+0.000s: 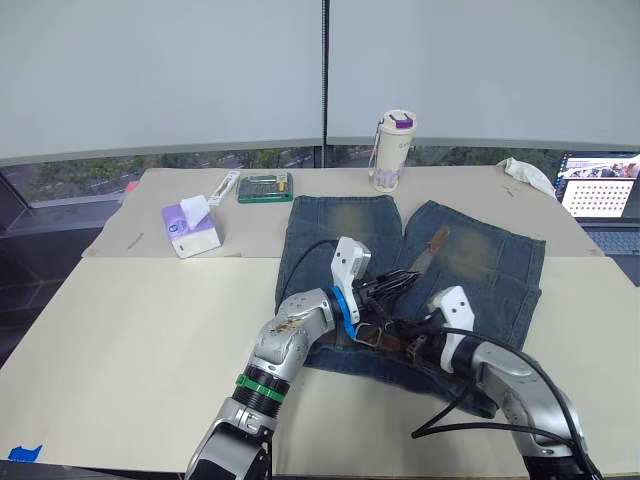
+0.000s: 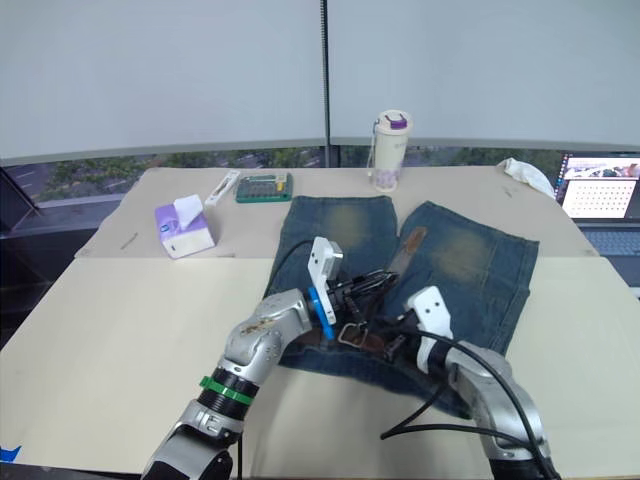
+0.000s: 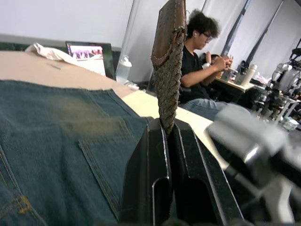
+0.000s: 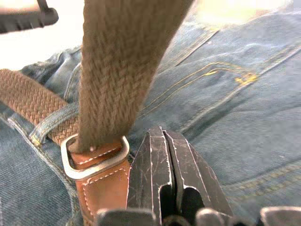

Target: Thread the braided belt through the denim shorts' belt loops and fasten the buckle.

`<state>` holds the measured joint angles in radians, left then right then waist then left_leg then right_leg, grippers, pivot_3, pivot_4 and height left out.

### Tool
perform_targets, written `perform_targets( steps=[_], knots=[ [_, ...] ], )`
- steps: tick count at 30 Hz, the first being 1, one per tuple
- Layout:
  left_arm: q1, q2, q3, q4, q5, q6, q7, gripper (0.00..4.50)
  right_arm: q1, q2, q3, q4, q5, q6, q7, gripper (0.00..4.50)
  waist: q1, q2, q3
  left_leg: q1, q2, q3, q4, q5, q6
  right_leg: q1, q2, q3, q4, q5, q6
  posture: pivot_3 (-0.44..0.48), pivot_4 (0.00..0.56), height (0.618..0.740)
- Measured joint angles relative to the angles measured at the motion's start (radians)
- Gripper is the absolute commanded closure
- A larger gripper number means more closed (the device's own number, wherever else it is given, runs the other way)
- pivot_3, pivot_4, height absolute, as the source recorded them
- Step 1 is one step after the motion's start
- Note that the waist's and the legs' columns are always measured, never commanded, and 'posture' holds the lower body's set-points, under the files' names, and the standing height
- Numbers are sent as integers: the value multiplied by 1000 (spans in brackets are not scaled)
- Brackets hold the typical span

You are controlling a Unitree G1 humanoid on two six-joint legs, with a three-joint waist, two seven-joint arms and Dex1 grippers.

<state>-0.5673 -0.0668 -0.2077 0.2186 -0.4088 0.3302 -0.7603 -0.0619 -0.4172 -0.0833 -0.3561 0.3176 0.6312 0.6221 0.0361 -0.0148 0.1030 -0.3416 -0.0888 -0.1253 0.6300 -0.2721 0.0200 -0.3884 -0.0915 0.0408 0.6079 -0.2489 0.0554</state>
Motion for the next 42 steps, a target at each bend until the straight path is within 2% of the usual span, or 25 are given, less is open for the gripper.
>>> perform_targets(
  steps=[5,8,13,24,33,42],
  knots=[
    [-15,15,72,34,-27,11,10,4500,32,-6,-5,-29,16,1,-18,4478,-3,0,0,0,0,0,0,0,0,0,0,0,0,0,0,0,150,740],
    [-15,58,145,32,-66,32,20,4500,38,4,-3,-59,31,1,-25,4478,-15,1,1,1,0,0,-1,0,0,0,1,0,1,0,0,0,150,740],
    [15,135,184,-20,-71,65,8,4500,39,-16,70,-85,41,-7,-10,4478,-23,2,1,2,0,0,-1,0,-1,0,0,0,1,0,0,0,150,740],
    [96,188,214,-112,-90,92,43,4500,7,-92,175,-21,-22,-58,51,4478,-24,2,1,3,0,0,-2,0,-1,1,0,0,1,0,0,0,150,740],
    [153,210,220,-157,-101,94,69,4500,-63,-74,218,35,-42,-68,51,4478,-24,3,1,4,1,0,-2,1,-1,0,0,0,1,0,0,0,150,740],
    [156,229,236,-154,-100,89,84,4500,-103,-61,252,73,-54,-89,74,4478,-25,3,1,4,1,0,-3,1,-1,1,0,0,2,0,0,0,150,740]
  ],
)
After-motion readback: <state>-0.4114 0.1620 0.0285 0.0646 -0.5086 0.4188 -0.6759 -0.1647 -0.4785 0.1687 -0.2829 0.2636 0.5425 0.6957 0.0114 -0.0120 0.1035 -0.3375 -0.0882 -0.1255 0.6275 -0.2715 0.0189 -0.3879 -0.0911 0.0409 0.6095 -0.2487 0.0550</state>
